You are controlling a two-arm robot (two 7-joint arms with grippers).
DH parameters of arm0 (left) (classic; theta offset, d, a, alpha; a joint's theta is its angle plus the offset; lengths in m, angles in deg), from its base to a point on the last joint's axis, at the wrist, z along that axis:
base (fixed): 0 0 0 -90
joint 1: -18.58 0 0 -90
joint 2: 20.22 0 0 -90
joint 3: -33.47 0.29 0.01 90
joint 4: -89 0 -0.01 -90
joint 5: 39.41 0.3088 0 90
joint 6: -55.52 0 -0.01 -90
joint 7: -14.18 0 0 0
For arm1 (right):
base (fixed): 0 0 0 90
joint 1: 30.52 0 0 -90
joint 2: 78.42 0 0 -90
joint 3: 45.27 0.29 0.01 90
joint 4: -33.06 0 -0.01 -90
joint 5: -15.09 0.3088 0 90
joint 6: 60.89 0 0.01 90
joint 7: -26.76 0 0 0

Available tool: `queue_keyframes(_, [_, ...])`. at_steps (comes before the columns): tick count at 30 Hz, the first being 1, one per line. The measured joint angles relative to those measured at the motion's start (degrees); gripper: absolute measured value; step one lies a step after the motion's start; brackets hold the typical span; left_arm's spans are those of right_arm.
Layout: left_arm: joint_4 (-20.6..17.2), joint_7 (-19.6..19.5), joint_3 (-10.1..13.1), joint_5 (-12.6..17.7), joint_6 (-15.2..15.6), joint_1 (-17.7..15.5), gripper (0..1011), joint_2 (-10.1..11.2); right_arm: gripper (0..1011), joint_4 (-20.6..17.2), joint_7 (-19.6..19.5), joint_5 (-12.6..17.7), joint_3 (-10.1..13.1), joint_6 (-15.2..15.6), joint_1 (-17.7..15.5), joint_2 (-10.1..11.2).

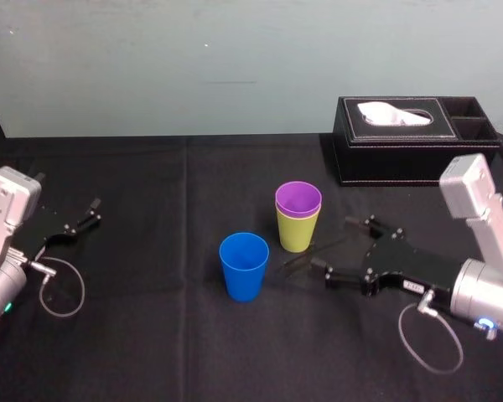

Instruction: Stack the three plastic cups sequentially using one hand.

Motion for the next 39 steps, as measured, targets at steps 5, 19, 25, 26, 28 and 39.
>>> queue_keyframes(5, [0.0,0.0,0.0,0.0,0.0,0.0,1010,0.0,1004,0.9,0.5,0.0,-2.0,-0.7,-0.2,-0.5])
queue_keyframes(19, [0.0,0.0,0.0,0.0,0.0,0.0,1010,0.0,1004,4.2,0.8,-0.7,-6.1,-1.0,1.6,-3.0])
queue_keyframes(25, [0.0,0.0,0.0,0.0,0.0,0.0,1010,0.0,1004,6.6,0.8,-1.7,-7.8,-1.0,3.2,-4.6])
queue_keyframes(26, [0.0,0.0,0.0,0.0,0.0,0.0,1010,0.0,1004,7.0,0.8,-1.8,-8.0,-1.0,3.4,-4.8])
queue_keyframes(28, [0.0,0.0,0.0,0.0,0.0,0.0,1010,0.0,1004,7.7,0.8,-2.1,-8.4,-1.0,3.8,-5.2])
queue_keyframes(39, [0.0,0.0,0.0,0.0,0.0,0.0,1010,0.0,1004,11.0,0.9,-4.0,-10.4,-1.0,6.4,-7.5])
